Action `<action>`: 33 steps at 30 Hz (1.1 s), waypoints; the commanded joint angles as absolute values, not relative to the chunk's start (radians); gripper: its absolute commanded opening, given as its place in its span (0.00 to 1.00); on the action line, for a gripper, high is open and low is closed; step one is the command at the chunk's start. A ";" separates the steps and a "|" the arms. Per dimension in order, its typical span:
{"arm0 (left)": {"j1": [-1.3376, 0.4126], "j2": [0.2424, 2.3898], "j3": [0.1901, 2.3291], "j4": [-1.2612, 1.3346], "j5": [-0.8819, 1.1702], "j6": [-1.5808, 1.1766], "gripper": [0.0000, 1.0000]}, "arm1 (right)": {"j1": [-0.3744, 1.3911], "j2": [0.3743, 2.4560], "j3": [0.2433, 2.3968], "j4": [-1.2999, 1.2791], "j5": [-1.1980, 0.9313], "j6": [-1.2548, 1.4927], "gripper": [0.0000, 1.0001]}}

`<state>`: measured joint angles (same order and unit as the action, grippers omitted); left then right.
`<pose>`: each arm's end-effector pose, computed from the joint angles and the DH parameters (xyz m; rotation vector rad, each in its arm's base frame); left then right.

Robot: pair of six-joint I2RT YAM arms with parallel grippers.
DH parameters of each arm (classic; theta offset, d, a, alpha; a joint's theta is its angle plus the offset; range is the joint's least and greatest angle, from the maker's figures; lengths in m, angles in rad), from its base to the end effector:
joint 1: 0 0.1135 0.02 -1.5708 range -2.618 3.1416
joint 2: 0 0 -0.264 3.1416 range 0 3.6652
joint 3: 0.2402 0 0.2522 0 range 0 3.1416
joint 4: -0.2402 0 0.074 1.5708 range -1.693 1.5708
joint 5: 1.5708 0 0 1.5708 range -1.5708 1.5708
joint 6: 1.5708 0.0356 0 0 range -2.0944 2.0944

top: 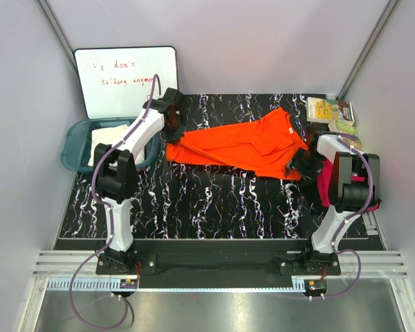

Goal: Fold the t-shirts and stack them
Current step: Grap the side of the flattened tshirt closest away from the robot with both arms

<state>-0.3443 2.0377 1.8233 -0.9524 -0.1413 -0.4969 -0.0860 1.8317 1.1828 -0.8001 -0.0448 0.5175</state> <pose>0.4101 -0.1417 0.2553 -0.2462 2.7049 -0.0517 0.3317 -0.0270 0.1596 0.8967 2.8947 0.1059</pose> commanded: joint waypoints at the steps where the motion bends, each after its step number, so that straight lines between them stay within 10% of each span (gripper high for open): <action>1: -0.337 2.033 1.850 -0.953 -0.127 -0.477 0.00 | -0.074 1.896 1.249 -0.687 -0.041 0.543 0.57; 6: -0.337 2.039 1.852 -0.954 -0.126 -0.471 0.00 | -0.049 1.947 1.310 -0.655 -0.040 0.516 0.00; 17: -0.333 2.036 1.864 -0.973 -0.150 -0.468 0.00 | -0.048 1.712 1.400 -0.678 -0.083 0.511 0.00; 24: -0.333 2.068 1.927 -0.999 -0.144 -0.453 0.00 | -0.048 1.920 1.577 -0.660 -0.072 0.502 0.00; 33: -0.333 2.091 1.960 -1.029 -0.147 -0.431 0.00 | -0.043 2.048 1.801 -0.649 -0.101 0.457 0.90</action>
